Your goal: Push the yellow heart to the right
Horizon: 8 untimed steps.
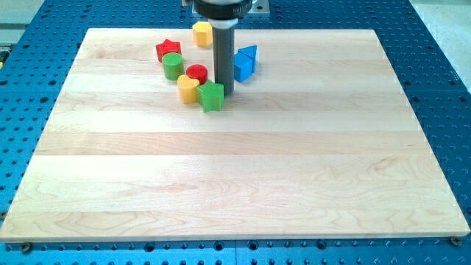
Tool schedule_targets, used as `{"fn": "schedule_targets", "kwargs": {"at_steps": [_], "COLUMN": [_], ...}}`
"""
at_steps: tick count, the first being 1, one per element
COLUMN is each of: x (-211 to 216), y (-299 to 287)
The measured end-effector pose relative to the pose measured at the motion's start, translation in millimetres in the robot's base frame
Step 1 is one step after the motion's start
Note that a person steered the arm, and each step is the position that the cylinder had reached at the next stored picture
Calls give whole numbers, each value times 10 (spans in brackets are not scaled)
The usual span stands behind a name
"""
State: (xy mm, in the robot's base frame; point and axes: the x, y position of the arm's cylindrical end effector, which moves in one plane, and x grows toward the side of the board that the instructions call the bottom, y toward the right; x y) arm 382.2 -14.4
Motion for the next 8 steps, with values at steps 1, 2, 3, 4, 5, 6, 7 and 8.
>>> {"fn": "schedule_targets", "kwargs": {"at_steps": [1, 2, 3, 4, 5, 6, 7, 8], "x": [380, 657, 924, 1358, 1395, 967, 261, -84], "y": [0, 0, 63, 27, -467, -1070, -1327, -1331]}}
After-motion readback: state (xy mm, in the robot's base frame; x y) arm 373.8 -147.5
